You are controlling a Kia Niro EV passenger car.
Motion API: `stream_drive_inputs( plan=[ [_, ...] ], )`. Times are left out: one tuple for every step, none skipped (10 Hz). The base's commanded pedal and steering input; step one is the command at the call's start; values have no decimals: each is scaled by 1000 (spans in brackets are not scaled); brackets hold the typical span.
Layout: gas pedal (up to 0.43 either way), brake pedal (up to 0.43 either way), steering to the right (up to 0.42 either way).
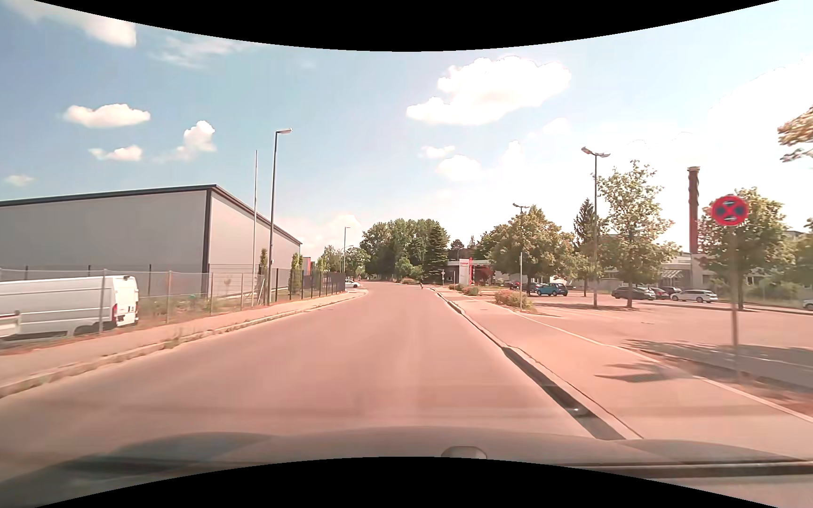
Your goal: Follow the waypoints while adhering to traffic rules and regulations
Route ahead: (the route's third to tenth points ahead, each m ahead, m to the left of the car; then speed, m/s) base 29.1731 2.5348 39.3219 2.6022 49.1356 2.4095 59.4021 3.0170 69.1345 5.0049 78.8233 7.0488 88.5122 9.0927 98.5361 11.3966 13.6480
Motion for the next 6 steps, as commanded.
stream_drive_inputs(
  plan=[
    [87, 0, 1],
    [87, 0, 1],
    [98, 0, 0],
    [150, 0, -1],
    [150, 0, -1],
    [150, 0, -1]
  ],
)
